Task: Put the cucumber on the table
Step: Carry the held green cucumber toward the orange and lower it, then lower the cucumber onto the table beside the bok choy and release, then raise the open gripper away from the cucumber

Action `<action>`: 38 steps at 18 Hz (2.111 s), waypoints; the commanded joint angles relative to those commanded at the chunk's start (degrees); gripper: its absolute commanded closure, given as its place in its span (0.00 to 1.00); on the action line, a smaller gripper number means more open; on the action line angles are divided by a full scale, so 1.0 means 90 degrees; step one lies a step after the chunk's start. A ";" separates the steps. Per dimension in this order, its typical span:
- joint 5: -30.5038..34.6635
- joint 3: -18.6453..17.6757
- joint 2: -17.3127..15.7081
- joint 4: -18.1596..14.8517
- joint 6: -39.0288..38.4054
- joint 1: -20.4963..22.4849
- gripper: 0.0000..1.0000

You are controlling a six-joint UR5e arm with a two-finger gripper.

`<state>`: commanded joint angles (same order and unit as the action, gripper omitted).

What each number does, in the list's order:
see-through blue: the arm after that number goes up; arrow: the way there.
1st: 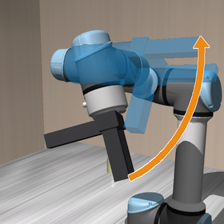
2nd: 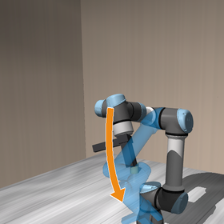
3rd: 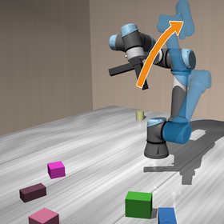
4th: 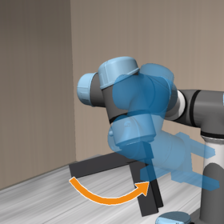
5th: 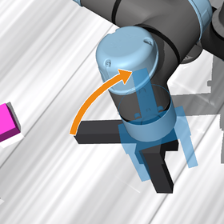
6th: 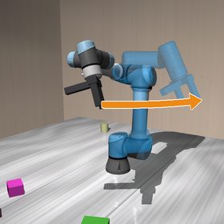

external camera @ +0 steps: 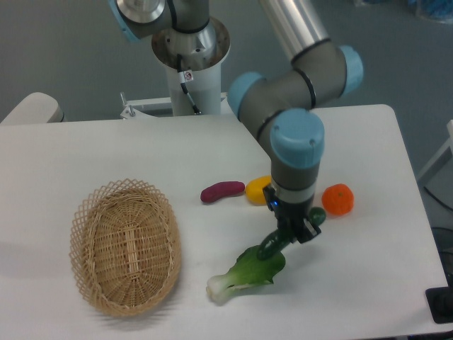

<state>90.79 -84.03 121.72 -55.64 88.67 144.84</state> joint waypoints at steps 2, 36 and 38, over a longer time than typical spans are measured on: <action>0.0000 0.0020 0.0118 0.0039 0.0234 0.0108 0.66; -0.0010 -0.0244 0.0099 0.0088 0.2022 0.0489 0.00; -0.0010 -0.0147 -0.0076 0.0127 0.1819 0.0431 0.00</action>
<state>90.70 -85.35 121.03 -54.49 105.04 148.71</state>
